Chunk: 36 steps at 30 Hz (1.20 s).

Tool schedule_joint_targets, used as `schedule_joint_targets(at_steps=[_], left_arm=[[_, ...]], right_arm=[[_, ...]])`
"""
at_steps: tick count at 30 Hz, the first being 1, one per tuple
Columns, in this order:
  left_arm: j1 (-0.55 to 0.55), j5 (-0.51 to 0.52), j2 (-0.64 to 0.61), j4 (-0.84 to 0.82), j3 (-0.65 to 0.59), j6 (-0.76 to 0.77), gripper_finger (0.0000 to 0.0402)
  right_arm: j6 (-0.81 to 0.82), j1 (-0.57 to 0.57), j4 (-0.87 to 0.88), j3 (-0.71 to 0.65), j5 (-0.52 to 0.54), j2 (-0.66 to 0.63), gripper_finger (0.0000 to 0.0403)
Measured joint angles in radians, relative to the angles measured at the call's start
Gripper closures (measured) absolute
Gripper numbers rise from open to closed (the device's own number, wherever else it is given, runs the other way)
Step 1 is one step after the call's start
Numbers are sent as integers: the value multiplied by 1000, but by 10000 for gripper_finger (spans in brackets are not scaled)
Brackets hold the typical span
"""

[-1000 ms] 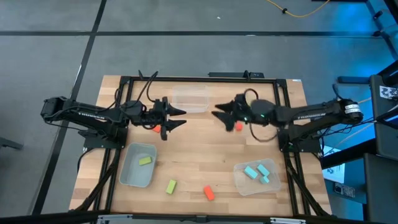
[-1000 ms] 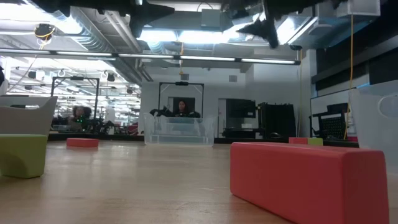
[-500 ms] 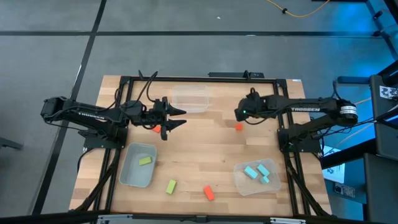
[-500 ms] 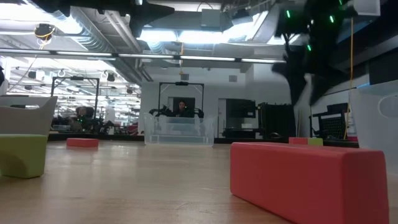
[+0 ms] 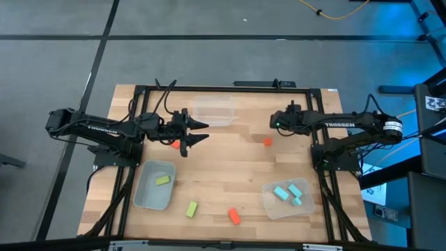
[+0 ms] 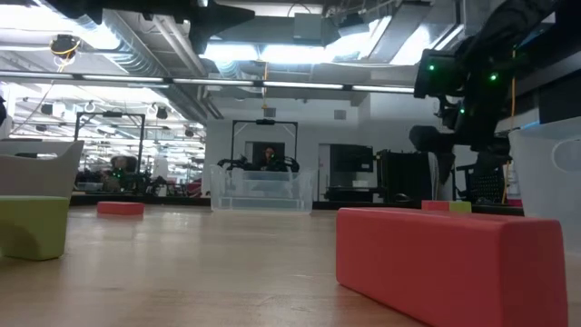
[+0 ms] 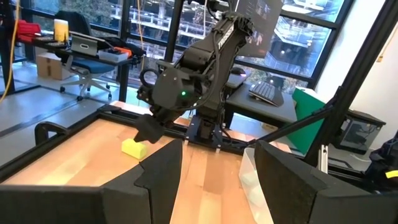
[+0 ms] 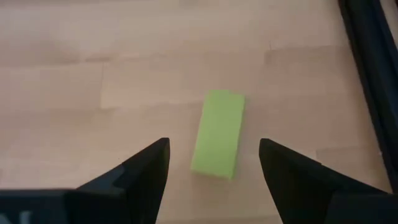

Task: Sort & place blocks by color
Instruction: Put the top right lime green half pillar block into the gray bin

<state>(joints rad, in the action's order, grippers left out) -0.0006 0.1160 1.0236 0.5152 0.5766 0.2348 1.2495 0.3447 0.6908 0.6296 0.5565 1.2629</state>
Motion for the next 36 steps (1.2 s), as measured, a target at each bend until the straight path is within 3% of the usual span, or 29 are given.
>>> schedule_joint_targets(at_steps=[19, 36], left_arm=[[0, 14, 0, 2, 0, -1, 207], [0, 25, 0, 2, 0, -1, 207]], right_arm=[[56, 48, -89, 0, 51, 155, 151], [107, 48, -98, 0, -17, 237, 151]])
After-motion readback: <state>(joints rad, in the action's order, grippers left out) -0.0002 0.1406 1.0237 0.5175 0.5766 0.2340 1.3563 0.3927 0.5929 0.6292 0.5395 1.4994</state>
